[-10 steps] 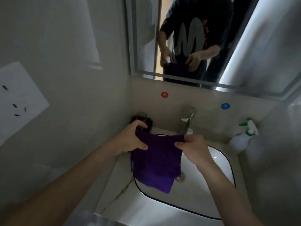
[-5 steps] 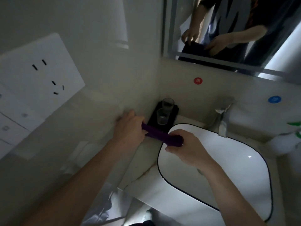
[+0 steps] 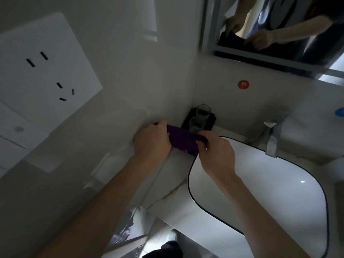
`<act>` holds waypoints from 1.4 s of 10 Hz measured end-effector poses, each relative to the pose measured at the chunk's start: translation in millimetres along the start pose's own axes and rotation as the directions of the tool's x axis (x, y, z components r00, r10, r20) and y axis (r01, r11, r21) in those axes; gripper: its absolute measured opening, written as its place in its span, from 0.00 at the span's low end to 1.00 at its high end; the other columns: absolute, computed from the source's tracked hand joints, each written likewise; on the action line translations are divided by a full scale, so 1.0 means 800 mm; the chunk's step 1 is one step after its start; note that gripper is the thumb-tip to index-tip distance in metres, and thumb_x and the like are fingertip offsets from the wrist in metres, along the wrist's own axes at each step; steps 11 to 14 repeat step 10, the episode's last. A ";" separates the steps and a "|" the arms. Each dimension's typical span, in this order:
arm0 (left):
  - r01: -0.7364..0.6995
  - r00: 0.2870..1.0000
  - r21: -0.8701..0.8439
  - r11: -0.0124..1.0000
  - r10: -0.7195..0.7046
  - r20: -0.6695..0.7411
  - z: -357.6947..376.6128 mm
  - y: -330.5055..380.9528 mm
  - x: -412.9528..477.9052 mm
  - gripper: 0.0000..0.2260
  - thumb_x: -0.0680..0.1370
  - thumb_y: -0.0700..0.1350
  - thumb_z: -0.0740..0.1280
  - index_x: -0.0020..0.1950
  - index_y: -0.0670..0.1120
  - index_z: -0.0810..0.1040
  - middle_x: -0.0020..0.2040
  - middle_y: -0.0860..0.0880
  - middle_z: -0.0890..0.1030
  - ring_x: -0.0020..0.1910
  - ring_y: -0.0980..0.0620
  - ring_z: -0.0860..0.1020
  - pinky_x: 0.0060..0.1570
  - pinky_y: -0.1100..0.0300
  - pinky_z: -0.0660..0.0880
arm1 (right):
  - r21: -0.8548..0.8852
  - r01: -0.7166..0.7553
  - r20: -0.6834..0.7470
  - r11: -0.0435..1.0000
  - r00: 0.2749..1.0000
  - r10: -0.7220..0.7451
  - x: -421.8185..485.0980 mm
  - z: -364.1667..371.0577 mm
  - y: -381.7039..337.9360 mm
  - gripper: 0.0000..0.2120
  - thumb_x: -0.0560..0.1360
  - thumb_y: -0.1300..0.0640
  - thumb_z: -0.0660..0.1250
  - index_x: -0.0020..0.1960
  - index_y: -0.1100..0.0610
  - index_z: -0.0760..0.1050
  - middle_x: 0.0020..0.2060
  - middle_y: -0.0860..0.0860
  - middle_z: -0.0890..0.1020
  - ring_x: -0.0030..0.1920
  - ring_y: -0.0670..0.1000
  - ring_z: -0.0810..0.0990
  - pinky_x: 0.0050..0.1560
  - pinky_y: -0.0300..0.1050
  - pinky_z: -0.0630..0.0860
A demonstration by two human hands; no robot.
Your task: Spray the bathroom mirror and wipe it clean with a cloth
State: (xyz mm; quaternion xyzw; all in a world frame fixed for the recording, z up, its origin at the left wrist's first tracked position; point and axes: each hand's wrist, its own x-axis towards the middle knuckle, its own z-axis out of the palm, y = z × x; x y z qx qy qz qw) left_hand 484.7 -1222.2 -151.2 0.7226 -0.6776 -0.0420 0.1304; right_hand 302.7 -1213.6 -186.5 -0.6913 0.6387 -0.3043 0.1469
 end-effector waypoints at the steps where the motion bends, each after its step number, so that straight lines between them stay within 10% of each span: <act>1: -0.021 1.000 -0.096 0.995 0.021 0.005 0.039 -0.019 -0.029 0.24 0.81 0.46 0.64 0.77 0.48 0.63 0.50 0.42 0.82 0.40 0.44 0.79 0.36 0.56 0.68 | -0.036 0.002 0.026 0.999 1.000 -0.001 -0.029 0.031 0.006 0.13 0.79 0.58 0.66 0.62 0.52 0.77 0.38 0.51 0.84 0.37 0.56 0.81 0.35 0.43 0.66; 2: 0.000 0.971 -0.070 0.998 0.017 0.240 0.103 -0.048 -0.067 0.35 0.80 0.43 0.63 0.83 0.51 0.50 0.66 0.42 0.76 0.48 0.42 0.80 0.42 0.54 0.72 | -0.078 -0.072 0.362 0.994 0.927 0.096 -0.073 0.090 0.013 0.24 0.78 0.56 0.61 0.74 0.52 0.65 0.51 0.54 0.83 0.49 0.58 0.83 0.40 0.46 0.71; 4: 0.028 0.616 0.115 0.993 -0.108 0.780 0.214 -0.104 -0.162 0.41 0.78 0.41 0.64 0.84 0.52 0.43 0.84 0.43 0.51 0.61 0.41 0.80 0.55 0.52 0.78 | -0.283 -0.190 0.872 0.940 0.357 0.335 -0.176 0.192 0.028 0.41 0.78 0.58 0.61 0.82 0.60 0.39 0.71 0.60 0.74 0.66 0.58 0.77 0.60 0.51 0.78; 6: 0.082 0.591 0.178 0.981 -0.191 0.784 0.231 -0.135 -0.205 0.39 0.79 0.45 0.63 0.84 0.54 0.42 0.83 0.44 0.53 0.64 0.43 0.78 0.52 0.53 0.74 | -0.280 -0.217 0.873 0.935 0.348 0.342 -0.202 0.195 0.050 0.34 0.77 0.62 0.60 0.80 0.59 0.52 0.65 0.57 0.78 0.62 0.57 0.79 0.56 0.49 0.78; 7: 0.110 0.672 0.132 0.985 -0.172 0.720 0.221 -0.128 -0.192 0.29 0.79 0.45 0.62 0.80 0.49 0.59 0.78 0.44 0.61 0.65 0.41 0.76 0.57 0.51 0.76 | -0.229 -0.216 0.891 0.949 0.345 0.294 -0.181 0.183 0.055 0.06 0.77 0.59 0.60 0.53 0.58 0.70 0.43 0.51 0.75 0.48 0.55 0.79 0.36 0.43 0.71; 10: 0.124 0.917 -0.261 0.957 -0.010 0.399 0.178 -0.048 -0.106 0.13 0.79 0.42 0.64 0.63 0.50 0.79 0.60 0.52 0.80 0.50 0.53 0.78 0.48 0.60 0.70 | 0.063 -0.392 0.729 0.918 0.646 0.227 -0.128 0.084 0.070 0.11 0.77 0.53 0.59 0.53 0.52 0.79 0.47 0.49 0.84 0.45 0.48 0.83 0.47 0.48 0.82; 14: 0.124 0.917 -0.261 0.957 -0.010 0.399 0.178 -0.048 -0.106 0.13 0.79 0.42 0.64 0.63 0.50 0.79 0.60 0.52 0.80 0.50 0.53 0.78 0.48 0.60 0.70 | 0.063 -0.392 0.729 0.918 0.646 0.227 -0.128 0.084 0.070 0.11 0.77 0.53 0.59 0.53 0.52 0.79 0.47 0.49 0.84 0.45 0.48 0.83 0.47 0.48 0.82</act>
